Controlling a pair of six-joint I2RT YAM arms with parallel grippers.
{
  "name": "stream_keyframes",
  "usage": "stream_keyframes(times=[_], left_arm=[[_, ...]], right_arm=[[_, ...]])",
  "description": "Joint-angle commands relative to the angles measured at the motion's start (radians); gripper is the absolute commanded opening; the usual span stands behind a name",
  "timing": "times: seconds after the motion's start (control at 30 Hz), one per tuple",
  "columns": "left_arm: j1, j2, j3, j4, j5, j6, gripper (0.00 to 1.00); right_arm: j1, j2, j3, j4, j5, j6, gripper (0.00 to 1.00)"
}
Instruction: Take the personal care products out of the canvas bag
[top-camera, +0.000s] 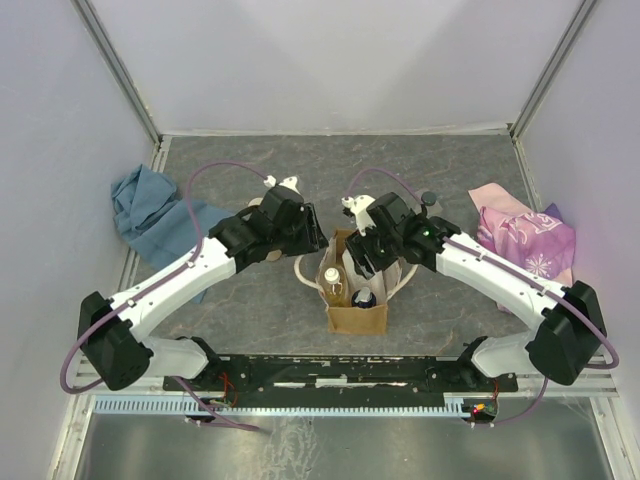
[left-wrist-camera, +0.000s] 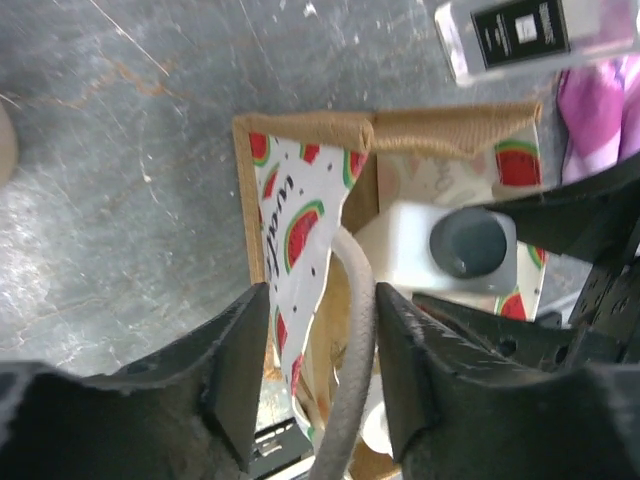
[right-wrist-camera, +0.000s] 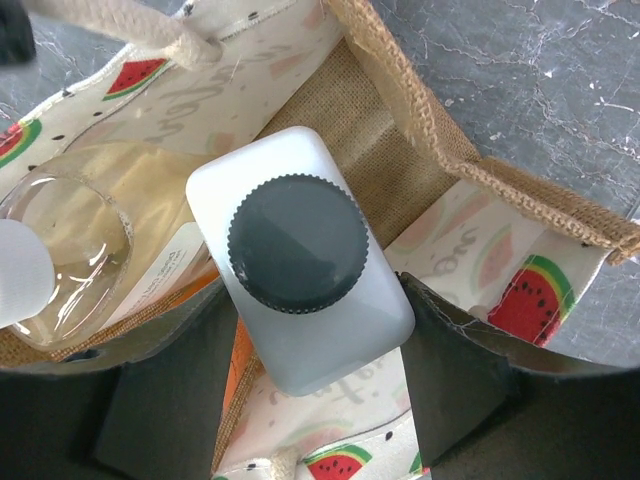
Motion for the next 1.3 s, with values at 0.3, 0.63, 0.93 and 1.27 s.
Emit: stream_keyframes(times=[0.3,0.63,0.93,1.27], left_arm=[[-0.033,-0.039,0.076,-0.041,-0.022,-0.049,0.03],[-0.031,0.007,0.165,-0.084,-0.062,-0.019,0.03],[-0.031,0.033,0.165,-0.082,-0.031,-0.031,0.03],[-0.031,0.045,0.194,-0.108,-0.043,-0.024,0.03]], right_arm=[[0.006,0.001,0.045,0.035,-0.127,-0.018,0.67],[0.009,-0.060,0.001,-0.021,-0.266,-0.027,0.77],[0.014,0.130,0.050,0.075,-0.395,-0.072,0.76],[0.017,0.084,0.138,0.024,-0.345,-0.098,0.43]])
